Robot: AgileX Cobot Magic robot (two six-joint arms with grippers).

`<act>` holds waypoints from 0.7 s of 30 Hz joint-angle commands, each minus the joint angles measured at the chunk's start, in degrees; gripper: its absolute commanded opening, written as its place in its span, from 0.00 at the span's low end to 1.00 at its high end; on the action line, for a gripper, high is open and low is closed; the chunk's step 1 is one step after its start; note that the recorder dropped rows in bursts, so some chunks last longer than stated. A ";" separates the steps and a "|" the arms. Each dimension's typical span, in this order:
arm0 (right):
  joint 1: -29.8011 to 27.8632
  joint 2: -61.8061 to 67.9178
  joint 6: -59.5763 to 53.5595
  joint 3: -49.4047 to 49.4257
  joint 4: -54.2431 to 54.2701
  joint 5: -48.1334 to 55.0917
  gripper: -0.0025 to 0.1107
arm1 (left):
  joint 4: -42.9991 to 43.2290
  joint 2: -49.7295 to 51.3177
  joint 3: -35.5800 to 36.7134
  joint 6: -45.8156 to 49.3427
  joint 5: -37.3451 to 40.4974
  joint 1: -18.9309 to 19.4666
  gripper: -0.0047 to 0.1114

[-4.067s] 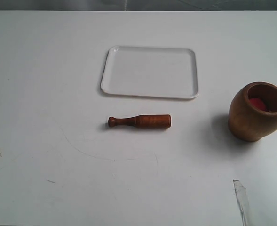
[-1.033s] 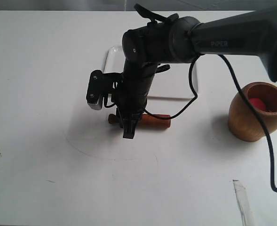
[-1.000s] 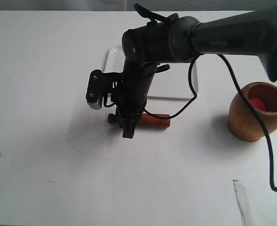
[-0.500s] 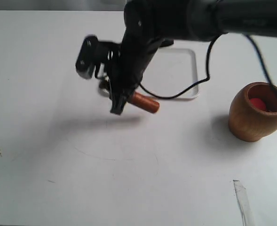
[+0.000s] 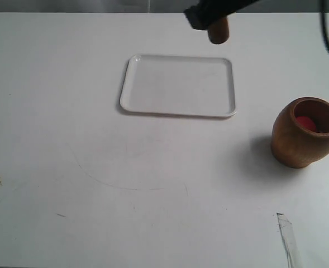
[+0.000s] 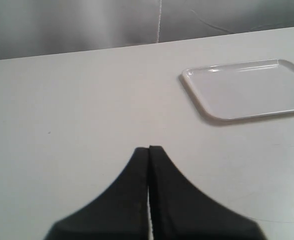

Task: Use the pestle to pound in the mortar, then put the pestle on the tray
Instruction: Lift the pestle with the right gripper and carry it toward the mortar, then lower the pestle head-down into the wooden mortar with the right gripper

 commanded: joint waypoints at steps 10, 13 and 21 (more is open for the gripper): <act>-2.89 -27.33 2.60 39.22 24.21 -40.37 0.02 | -0.42 -0.07 0.03 -0.47 -0.17 -0.44 0.04; -2.89 -28.93 -4.56 42.33 33.28 -40.33 0.02 | -0.42 -0.07 0.03 -0.47 -0.17 -0.44 0.04; -2.89 -28.88 -10.66 49.64 40.32 -46.90 0.02 | -0.42 -0.07 0.03 -0.47 -0.17 -0.44 0.04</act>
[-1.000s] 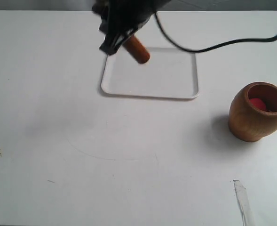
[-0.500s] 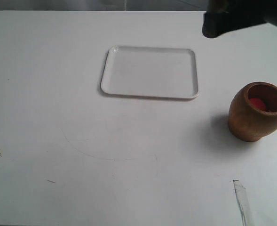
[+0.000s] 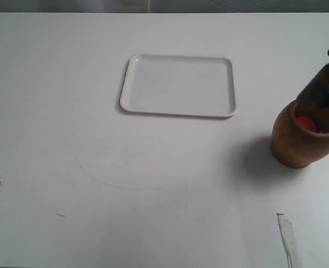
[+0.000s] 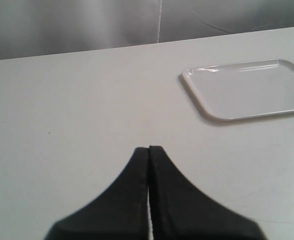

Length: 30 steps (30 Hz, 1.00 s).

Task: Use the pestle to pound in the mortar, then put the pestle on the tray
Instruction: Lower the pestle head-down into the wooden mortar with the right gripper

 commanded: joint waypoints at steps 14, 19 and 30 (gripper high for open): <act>-0.29 -0.44 7.91 13.53 -4.50 -19.77 0.02 | -0.42 -0.07 0.03 -0.47 -0.17 -0.44 0.04; -0.29 -0.44 11.36 13.53 -8.93 -18.69 0.02 | -0.42 -0.07 0.03 -0.47 -0.17 -0.44 0.04; -0.29 22.39 17.21 13.53 -12.66 -20.24 0.02 | -0.42 -0.07 0.03 -0.47 -0.17 -0.44 0.04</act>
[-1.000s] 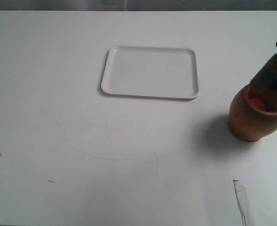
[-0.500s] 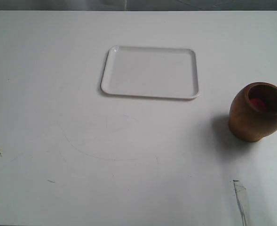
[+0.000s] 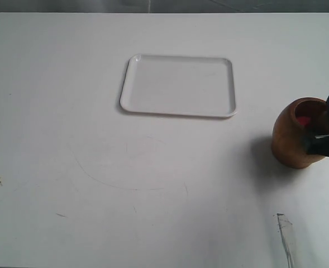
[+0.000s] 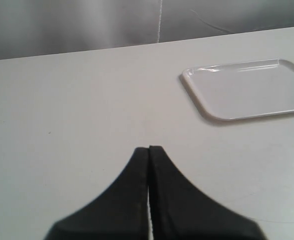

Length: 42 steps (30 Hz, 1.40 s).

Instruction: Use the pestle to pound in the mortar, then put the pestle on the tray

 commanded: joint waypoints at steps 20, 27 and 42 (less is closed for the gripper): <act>-0.29 -3.11 9.43 0.30 -9.43 -16.45 0.02 | -0.42 -0.07 0.03 -0.47 -0.17 -0.44 0.04; -0.29 -4.40 3.21 0.30 -5.83 -4.53 0.02 | -0.42 -0.07 0.03 -0.47 -0.17 -0.44 0.04; -0.29 -4.40 -7.03 0.30 2.96 6.40 0.02 | -0.42 -0.07 0.03 -0.47 -0.17 -0.44 0.04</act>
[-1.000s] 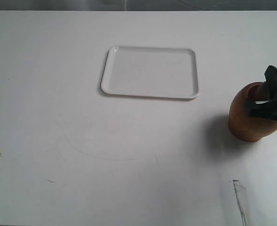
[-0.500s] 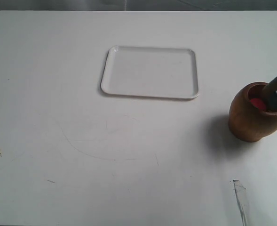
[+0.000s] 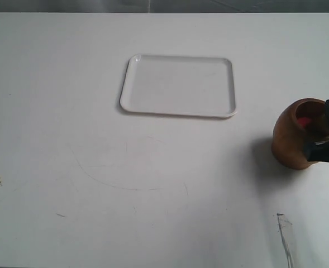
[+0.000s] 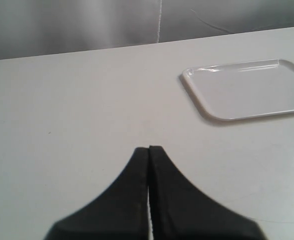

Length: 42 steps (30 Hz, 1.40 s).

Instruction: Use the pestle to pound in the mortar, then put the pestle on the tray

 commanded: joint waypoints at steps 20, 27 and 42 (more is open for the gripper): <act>0.14 -0.40 13.24 0.33 -7.80 -14.09 0.02 | -0.42 -0.07 0.03 -0.47 -0.17 -0.44 0.04; 0.14 -0.40 10.15 0.33 -5.61 -4.83 0.02 | -0.42 -0.07 0.03 -0.47 -0.17 -0.44 0.04; 0.14 8.05 7.35 0.33 -2.20 -15.65 0.02 | -0.42 -0.07 0.03 -0.47 -0.17 -0.44 0.04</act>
